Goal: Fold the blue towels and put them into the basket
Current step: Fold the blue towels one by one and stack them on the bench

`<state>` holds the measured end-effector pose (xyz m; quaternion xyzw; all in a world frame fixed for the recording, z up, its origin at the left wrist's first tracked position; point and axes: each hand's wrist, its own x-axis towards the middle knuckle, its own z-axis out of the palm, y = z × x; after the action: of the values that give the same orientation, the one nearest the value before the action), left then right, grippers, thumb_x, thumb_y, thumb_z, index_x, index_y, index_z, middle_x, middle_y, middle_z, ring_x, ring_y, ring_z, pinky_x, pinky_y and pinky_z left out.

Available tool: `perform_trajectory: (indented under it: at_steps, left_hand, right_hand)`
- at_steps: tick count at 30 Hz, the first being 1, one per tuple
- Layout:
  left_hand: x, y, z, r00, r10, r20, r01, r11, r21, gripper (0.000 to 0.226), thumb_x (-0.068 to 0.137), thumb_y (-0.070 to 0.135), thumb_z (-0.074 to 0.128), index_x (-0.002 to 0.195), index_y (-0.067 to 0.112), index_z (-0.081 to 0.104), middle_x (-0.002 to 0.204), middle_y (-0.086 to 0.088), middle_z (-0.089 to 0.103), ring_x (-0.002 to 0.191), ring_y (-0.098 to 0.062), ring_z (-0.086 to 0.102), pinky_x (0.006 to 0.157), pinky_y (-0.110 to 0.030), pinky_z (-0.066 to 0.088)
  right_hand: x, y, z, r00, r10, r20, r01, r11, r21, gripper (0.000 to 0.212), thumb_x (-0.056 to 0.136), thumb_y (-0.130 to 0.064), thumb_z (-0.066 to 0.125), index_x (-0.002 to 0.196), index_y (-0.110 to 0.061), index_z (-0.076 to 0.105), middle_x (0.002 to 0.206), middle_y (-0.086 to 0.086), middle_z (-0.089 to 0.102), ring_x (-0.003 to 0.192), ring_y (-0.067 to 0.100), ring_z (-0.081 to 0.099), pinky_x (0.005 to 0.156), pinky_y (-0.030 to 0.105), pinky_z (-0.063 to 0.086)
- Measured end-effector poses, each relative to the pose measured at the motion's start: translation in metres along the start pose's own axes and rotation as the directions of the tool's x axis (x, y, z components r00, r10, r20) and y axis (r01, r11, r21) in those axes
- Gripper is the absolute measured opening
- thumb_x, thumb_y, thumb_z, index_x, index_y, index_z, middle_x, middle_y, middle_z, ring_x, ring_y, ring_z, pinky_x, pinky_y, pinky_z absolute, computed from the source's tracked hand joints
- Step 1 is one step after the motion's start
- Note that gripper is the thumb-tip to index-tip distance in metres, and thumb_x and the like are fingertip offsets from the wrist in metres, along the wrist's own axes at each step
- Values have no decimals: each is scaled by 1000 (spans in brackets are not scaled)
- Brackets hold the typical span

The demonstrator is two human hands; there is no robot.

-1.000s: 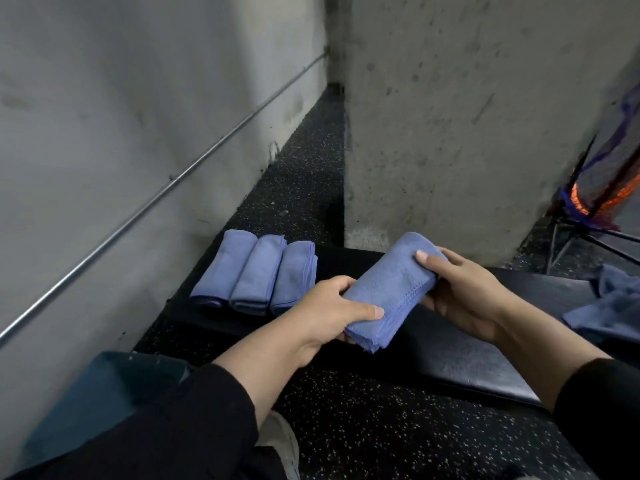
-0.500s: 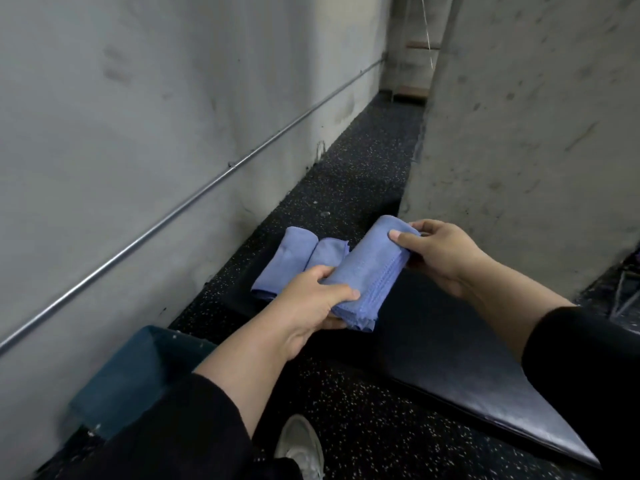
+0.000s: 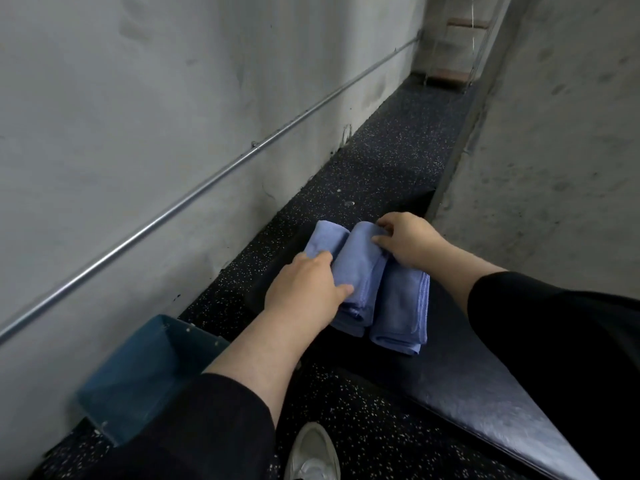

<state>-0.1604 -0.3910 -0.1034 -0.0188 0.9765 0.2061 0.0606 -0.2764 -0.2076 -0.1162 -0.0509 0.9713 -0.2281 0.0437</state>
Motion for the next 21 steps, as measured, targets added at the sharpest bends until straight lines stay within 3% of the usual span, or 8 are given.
perform_trajectory:
  at_steps: [4, 6, 9, 11, 14, 18, 21]
  left_hand:
    - [4, -2, 6, 991, 132, 16, -133, 985, 107, 54, 99, 50, 52, 149, 38, 39, 141, -1, 43, 124, -29, 45, 100, -45, 43]
    - [6, -3, 8, 989, 128, 74, -138, 980, 143, 52, 101, 51, 46, 151, 40, 37, 144, 0, 42, 129, -27, 41, 103, -45, 40]
    - [6, -1, 6, 989, 124, 77, -133, 982, 134, 51, 101, 51, 46, 150, 37, 40, 145, 0, 42, 131, -27, 39, 106, -46, 39]
    - [6, 4, 4, 990, 133, 47, -137, 986, 94, 49, 102, 46, 46, 150, 34, 41, 147, 0, 41, 132, -28, 39, 107, -47, 39]
    - [6, 9, 2, 990, 133, 47, -132, 991, -15, 50, 104, 40, 45, 153, 30, 38, 153, 0, 39, 138, -27, 37, 112, -48, 36]
    - [4, 27, 0, 988, 149, -39, -151, 986, -66, 48, 104, 36, 45, 150, 24, 43, 152, -2, 43, 137, -27, 41, 113, -45, 35]
    - [-1, 50, 3, 972, 207, -112, -215, 974, -66, 38, 103, 31, 48, 137, 15, 56, 142, -5, 52, 129, -28, 49, 106, -44, 40]
  right_hand:
    - [-3, 11, 7, 952, -191, -239, 190, 981, -30, 35, 92, -27, 67, 126, -19, 63, 124, 8, 58, 115, 32, 53, 97, 48, 46]
    - [-8, 12, 8, 936, -291, -197, 273, 955, -115, 24, 96, -30, 60, 119, -24, 68, 125, 1, 60, 116, 29, 53, 94, 50, 46]
    - [-15, 16, 8, 956, -281, -89, 268, 954, -130, 27, 102, -33, 50, 121, -27, 68, 131, -4, 60, 122, 23, 51, 98, 50, 42]
    - [-19, 22, 1, 930, -289, -225, 293, 956, -18, 25, 103, -31, 50, 117, -24, 69, 127, -4, 61, 119, 21, 55, 99, 49, 44]
    - [-33, 27, -17, 895, -234, -381, 293, 950, 106, 23, 103, -25, 51, 113, -16, 70, 116, -1, 64, 110, 18, 58, 97, 31, 44]
    - [-68, 47, -37, 897, -200, -395, 271, 953, 133, 22, 103, -23, 52, 112, -15, 70, 113, -1, 63, 107, 13, 58, 94, 24, 41]
    - [-102, 75, -49, 916, -164, -367, 225, 966, 130, 21, 103, -27, 52, 111, -18, 69, 111, -5, 62, 106, 12, 57, 92, 23, 39]
